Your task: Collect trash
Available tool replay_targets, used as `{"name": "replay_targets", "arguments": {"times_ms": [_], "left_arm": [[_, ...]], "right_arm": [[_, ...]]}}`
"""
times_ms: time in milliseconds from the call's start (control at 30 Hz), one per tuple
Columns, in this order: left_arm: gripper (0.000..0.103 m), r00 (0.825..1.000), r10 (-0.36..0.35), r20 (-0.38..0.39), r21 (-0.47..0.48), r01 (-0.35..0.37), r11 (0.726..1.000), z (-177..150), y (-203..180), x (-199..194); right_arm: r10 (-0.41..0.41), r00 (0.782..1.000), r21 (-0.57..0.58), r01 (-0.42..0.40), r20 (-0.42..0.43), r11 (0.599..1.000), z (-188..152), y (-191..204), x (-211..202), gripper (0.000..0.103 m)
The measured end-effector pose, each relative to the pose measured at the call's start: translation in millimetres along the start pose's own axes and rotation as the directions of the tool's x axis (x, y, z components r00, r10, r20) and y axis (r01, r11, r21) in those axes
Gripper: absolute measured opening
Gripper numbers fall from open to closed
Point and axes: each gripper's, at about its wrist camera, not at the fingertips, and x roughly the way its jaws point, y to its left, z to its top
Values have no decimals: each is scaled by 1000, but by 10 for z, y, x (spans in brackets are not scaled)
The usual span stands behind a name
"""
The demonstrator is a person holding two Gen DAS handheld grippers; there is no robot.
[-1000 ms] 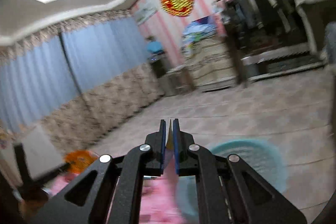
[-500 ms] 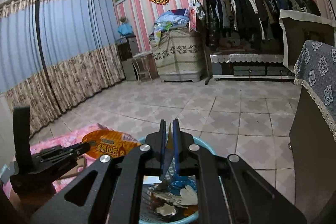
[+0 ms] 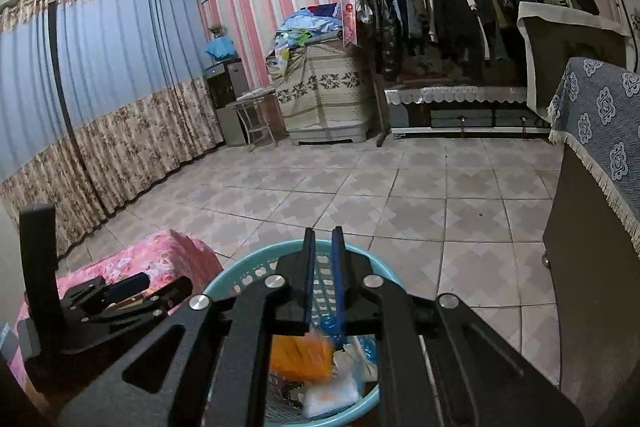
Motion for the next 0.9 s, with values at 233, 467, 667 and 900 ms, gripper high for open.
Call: {"name": "replay_targets", "arguments": {"times_ms": [233, 467, 667, 900], "left_arm": [[79, 999, 13, 32, -22, -12, 1000, -36, 185, -233], [98, 982, 130, 134, -53, -124, 991, -182, 694, -933], [98, 917, 339, 211, -119, -320, 940, -755, 1613, -2062], [98, 801, 569, 188, -281, -511, 812, -1986, 2377, -3183]], "right_arm": [[6, 1000, -15, -6, 26, 1000, 35, 127, -74, 53], [46, 999, -54, -46, -3, 997, 85, 577, -197, 75], [138, 990, -153, -142, -37, 978, -244, 1480, -507, 91], [484, 858, -280, -513, -171, 811, -1583, 2447, -1264, 94]]}}
